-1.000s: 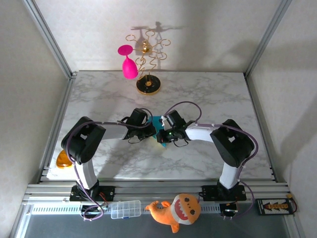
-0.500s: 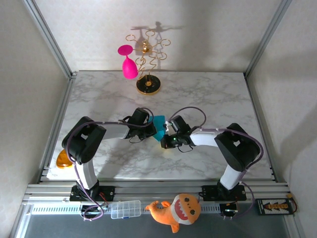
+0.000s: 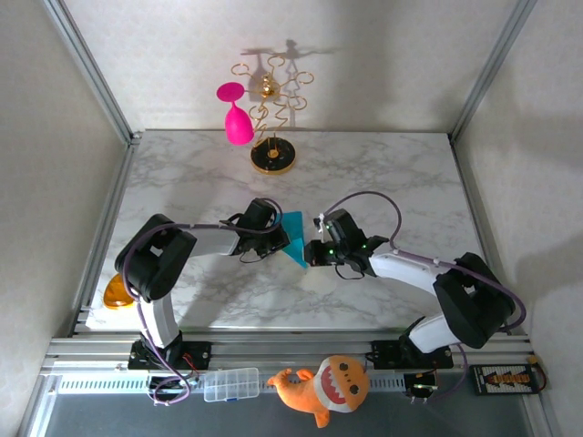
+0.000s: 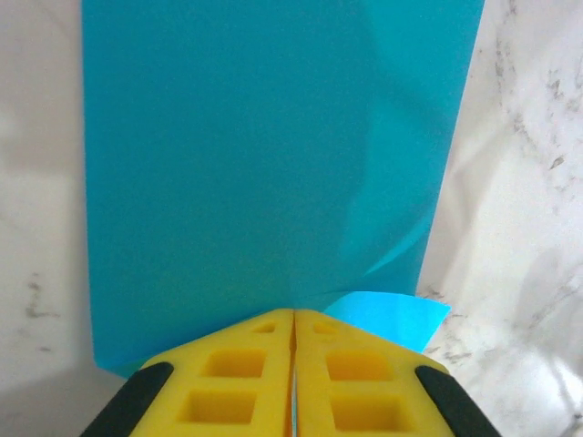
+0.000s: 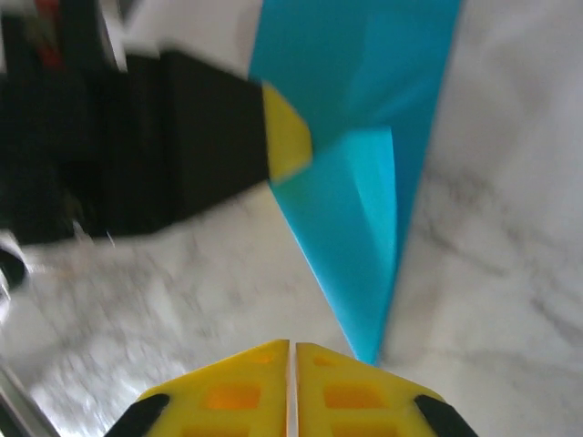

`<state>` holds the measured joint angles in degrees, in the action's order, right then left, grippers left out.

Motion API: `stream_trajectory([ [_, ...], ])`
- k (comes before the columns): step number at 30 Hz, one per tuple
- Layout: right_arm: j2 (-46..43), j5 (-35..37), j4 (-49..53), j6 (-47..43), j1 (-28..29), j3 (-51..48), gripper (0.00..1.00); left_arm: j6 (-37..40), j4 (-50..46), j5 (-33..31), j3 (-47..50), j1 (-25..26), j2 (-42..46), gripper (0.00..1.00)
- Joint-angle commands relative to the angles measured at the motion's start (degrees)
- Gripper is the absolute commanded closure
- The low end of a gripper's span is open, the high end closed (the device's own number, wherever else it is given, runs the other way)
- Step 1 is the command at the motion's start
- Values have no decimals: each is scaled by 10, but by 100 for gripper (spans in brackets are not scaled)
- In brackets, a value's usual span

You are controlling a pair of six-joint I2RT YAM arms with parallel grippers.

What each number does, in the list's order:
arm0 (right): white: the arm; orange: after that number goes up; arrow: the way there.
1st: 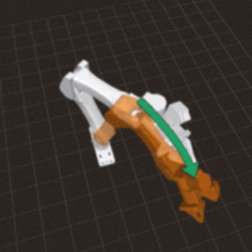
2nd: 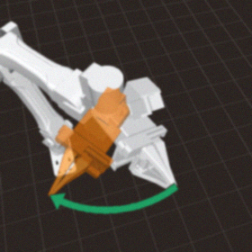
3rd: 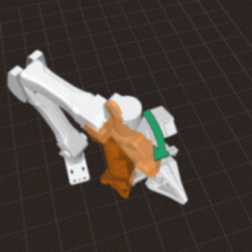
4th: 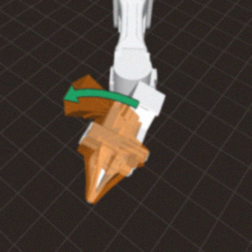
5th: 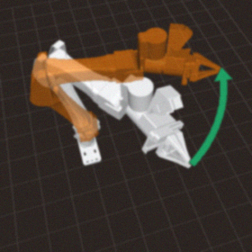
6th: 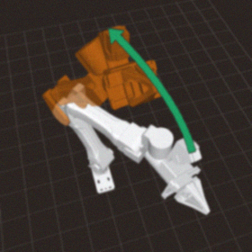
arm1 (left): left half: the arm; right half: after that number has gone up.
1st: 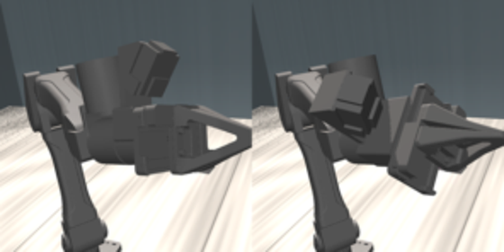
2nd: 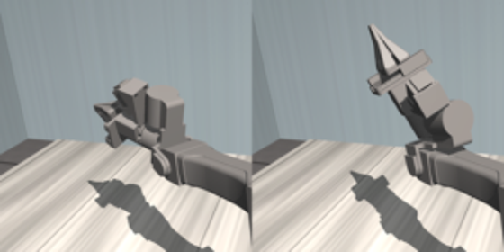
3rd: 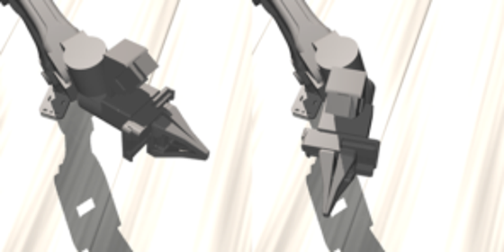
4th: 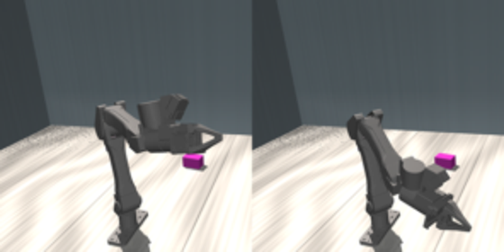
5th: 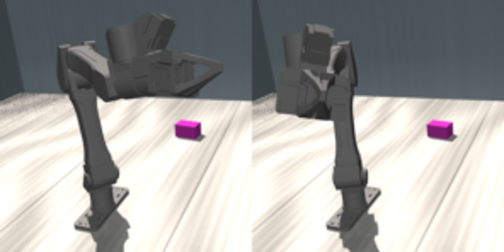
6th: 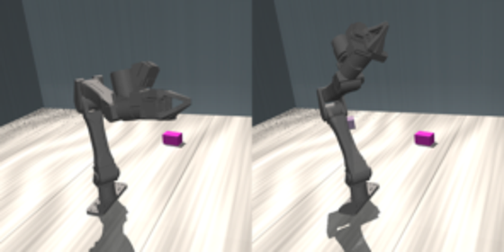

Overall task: Fold a paper plane with a square sheet of paper (pick it up from the middle)
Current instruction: Third fold the triangle at the center of the table, then fourth fold the wing at the center of the table.

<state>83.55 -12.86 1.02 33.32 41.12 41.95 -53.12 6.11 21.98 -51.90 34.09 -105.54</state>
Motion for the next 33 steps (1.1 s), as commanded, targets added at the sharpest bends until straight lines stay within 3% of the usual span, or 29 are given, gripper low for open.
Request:
stream_trajectory([
  [1,37,42,-2,51,-3,30,93,-87,32,-12,28,20,-3,91],
  [5,86,35,-3,76,0,52,98,-126,77,-8,34,29,0,91],
  [13,128,52,22,86,-4,49,97,-120,75,-5,36,16,37,85],
  [23,150,44,20,111,-11,20,84,-99,51,-11,93,-21,112,69],
  [33,158,32,22,123,-25,12,81,-104,72,8,97,-17,83,65],
])
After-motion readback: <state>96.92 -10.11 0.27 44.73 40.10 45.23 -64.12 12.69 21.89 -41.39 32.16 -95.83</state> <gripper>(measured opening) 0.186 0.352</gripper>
